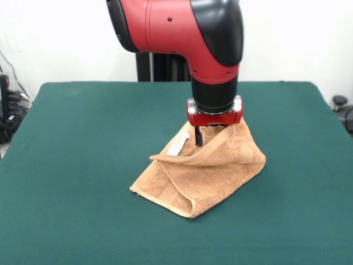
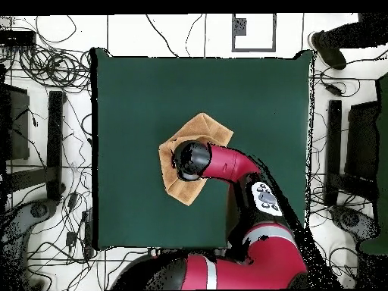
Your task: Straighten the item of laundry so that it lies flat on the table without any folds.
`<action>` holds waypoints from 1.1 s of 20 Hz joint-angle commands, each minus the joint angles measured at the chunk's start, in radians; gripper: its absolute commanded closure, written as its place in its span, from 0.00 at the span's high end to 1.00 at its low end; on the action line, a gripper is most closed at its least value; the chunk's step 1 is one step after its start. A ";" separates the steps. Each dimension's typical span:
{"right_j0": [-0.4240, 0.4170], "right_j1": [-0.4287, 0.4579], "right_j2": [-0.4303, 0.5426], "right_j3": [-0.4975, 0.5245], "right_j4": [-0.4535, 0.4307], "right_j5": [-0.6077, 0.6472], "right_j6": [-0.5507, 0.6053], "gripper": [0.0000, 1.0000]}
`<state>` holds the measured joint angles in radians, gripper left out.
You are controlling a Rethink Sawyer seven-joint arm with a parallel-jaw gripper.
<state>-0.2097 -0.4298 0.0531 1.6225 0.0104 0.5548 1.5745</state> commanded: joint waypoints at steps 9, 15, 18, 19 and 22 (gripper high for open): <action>0.002 0.100 0.137 0.047 0.043 -0.016 0.117 0.00; 0.025 0.085 0.120 0.050 0.088 0.042 0.186 0.00; 0.034 0.082 0.124 0.048 0.085 0.041 0.179 0.00; 0.035 0.080 0.126 0.052 0.085 0.037 0.178 0.00; 0.069 0.068 0.126 0.055 0.119 0.041 0.233 0.00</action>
<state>-0.2159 -0.4162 0.0555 1.6227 0.0380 0.5552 1.5745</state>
